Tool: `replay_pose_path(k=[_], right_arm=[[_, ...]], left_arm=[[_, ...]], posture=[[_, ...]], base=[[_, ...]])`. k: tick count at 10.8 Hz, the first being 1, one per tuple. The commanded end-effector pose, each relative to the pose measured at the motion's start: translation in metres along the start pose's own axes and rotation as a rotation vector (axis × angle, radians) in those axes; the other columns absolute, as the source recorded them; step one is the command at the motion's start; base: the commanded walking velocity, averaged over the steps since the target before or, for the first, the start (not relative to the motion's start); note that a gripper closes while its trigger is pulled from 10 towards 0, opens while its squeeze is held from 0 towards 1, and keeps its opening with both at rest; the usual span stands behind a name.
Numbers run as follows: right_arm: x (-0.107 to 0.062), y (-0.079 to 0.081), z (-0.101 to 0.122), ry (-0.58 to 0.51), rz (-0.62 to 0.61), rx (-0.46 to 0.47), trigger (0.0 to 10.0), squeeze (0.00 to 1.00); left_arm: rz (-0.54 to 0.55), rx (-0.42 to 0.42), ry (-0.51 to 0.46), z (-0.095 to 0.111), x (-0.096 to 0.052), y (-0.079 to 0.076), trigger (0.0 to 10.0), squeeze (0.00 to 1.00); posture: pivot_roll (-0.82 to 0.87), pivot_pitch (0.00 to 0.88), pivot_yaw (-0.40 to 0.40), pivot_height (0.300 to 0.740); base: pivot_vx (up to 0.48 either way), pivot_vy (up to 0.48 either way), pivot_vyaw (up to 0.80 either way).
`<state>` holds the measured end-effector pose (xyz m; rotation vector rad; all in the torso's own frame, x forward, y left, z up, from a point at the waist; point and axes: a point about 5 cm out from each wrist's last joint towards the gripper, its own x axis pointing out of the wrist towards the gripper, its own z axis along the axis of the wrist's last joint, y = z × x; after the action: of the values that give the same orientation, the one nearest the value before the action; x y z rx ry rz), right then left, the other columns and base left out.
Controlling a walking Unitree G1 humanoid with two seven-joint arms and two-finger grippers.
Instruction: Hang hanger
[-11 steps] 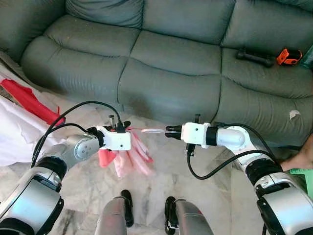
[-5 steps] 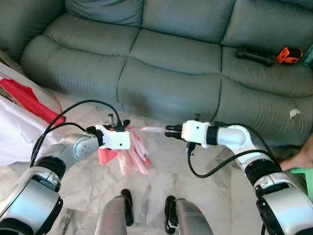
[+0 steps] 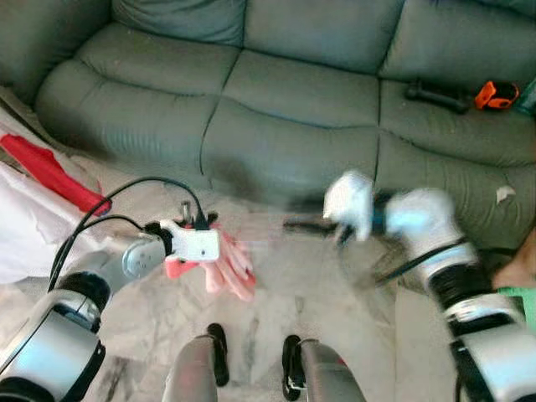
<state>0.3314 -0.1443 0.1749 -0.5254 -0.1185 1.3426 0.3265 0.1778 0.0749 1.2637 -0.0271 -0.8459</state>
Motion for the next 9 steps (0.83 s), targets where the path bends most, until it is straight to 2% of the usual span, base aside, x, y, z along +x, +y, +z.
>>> replay_pose_path(k=[1, 2, 3, 4, 6, 7, 8, 9], right_arm=[[-0.005, -0.005, 0.012, -0.048, 0.024, 0.025, 10.0, 1.0], [-0.012, -0.013, 0.031, -0.117, 0.02, 0.053, 10.0, 1.0], [-0.016, -0.015, 0.04, -0.155, 0.008, 0.065, 10.0, 1.0], [-0.019, -0.02, 0.047, -0.199, -0.051, 0.077, 10.0, 1.0], [-0.038, -0.045, 0.037, -0.144, -0.562, -0.098, 10.0, 1.0], [-0.051, -0.05, 0.032, -0.109, -0.748, -0.132, 10.0, 1.0], [-0.066, -0.051, 0.024, -0.08, -0.933, -0.127, 10.0, 1.0], [-0.076, -0.038, -0.001, -0.015, -1.076, -0.06, 10.0, 1.0]], left_arm=[[-0.025, -0.006, 0.013, -0.003, -0.002, -0.006, 0.0, 0.0], [-0.025, -0.017, 0.02, -0.004, -0.002, -0.006, 0.0, 0.0], [-0.025, -0.023, 0.022, -0.004, -0.002, -0.007, 0.0, 0.0], [-0.006, -0.093, 0.043, -0.006, -0.002, -0.007, 0.0, 0.0], [0.185, -0.498, 0.16, -0.023, -0.005, 0.005, 0.0, 0.0], [0.241, -0.592, 0.206, -0.03, -0.008, 0.005, 0.0, 0.0], [0.306, -0.7, 0.257, -0.038, -0.012, 0.003, 0.0, 0.0], [0.484, -0.977, 0.324, -0.05, -0.018, 0.005, 0.0, 0.0]], posture=[[-0.04, 0.243, -0.028, 0.74], [-0.04, 0.242, -0.027, 0.74], [-0.04, 0.242, -0.027, 0.74], [-0.05, 0.238, -0.026, 0.74], [-0.04, 0.228, -0.025, 0.74], [-0.04, 0.226, -0.023, 0.74], [-0.04, 0.225, -0.021, 0.74], [-0.04, 0.223, -0.02, 0.74]], base=[[0.0, 0.0, 0.0], [0.0, 0.0, 0.0], [0.0, 0.0, 0.0], [0.0, 0.0, 0.0], [0.0, 0.0, 0.0], [0.0, 0.0, 0.0], [0.0, 0.0, 0.0], [0.0, 0.0, 0.0]])
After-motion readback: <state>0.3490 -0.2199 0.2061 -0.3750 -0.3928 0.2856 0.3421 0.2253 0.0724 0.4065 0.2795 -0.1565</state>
